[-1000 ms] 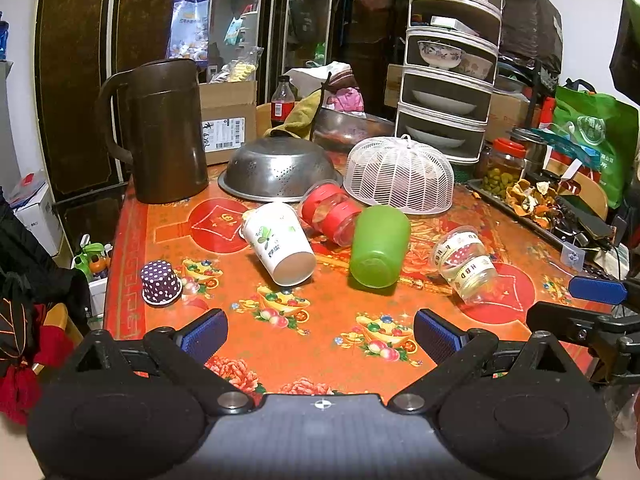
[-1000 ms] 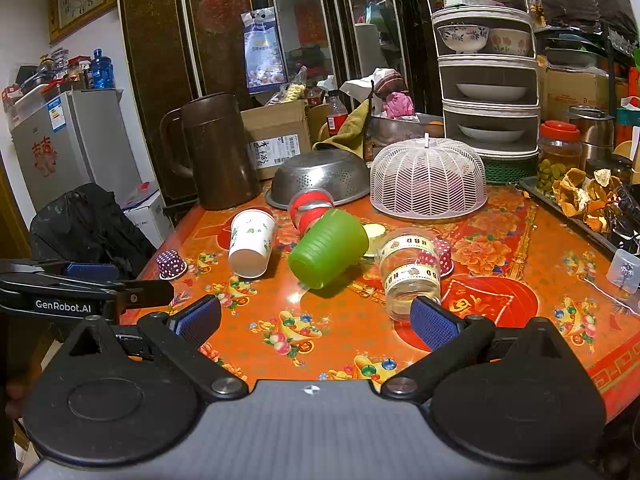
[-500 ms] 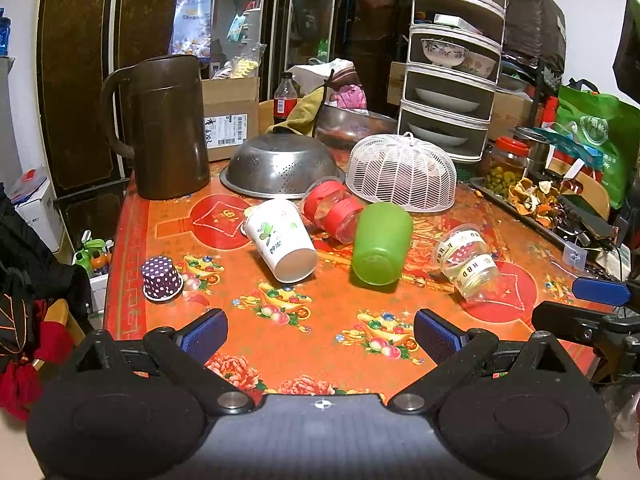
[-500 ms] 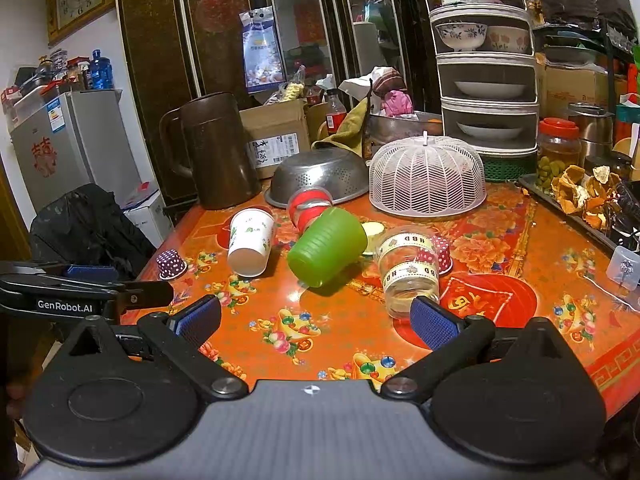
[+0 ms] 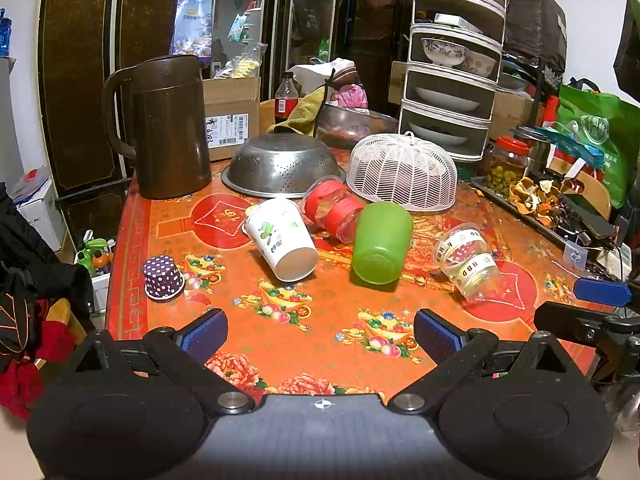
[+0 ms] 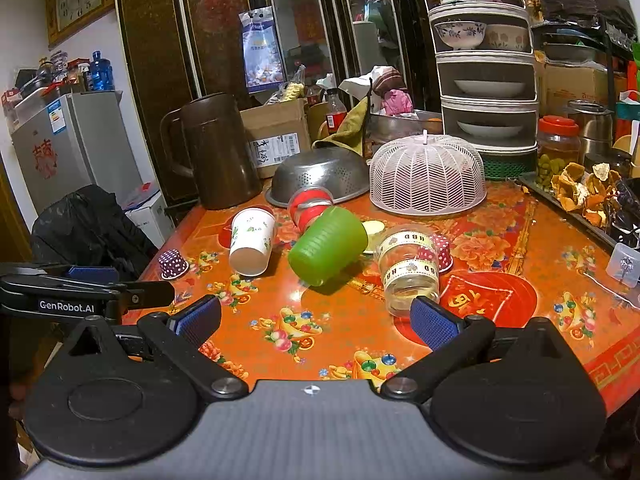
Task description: Flip cup upright
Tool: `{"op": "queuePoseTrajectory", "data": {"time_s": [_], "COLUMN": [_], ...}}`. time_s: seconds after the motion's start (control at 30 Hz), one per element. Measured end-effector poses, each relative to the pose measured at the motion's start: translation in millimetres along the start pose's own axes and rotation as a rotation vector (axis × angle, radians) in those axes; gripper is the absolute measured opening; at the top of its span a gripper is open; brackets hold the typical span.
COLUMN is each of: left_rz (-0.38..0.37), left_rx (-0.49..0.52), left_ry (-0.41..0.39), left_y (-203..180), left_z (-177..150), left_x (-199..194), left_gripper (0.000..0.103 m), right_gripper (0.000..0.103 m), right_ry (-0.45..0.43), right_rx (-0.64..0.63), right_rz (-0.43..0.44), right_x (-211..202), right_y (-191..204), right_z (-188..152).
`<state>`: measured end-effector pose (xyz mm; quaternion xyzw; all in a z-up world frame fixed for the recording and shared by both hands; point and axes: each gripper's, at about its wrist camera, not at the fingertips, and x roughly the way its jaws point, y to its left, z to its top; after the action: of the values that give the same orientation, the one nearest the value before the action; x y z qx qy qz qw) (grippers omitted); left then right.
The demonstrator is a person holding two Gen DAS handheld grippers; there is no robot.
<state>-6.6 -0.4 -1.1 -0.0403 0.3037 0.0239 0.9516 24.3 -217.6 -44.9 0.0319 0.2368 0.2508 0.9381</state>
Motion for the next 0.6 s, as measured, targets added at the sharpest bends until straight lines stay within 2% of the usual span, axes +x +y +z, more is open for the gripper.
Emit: {"op": "queuePoseTrajectory", "data": {"time_s": [0.6], "left_rz": [0.006], "left_rx": [0.001], "left_ry": [0.004], "left_y": [-0.4], "left_z": [-0.7], "left_x": [-1.6], "left_gripper": [0.101], "right_gripper": [0.102], "right_ry": [-0.002], "right_rx": [0.007], "right_rz": [0.005], "right_x": [-0.9], "right_y": [-0.3], "right_z": [-1.1]}}
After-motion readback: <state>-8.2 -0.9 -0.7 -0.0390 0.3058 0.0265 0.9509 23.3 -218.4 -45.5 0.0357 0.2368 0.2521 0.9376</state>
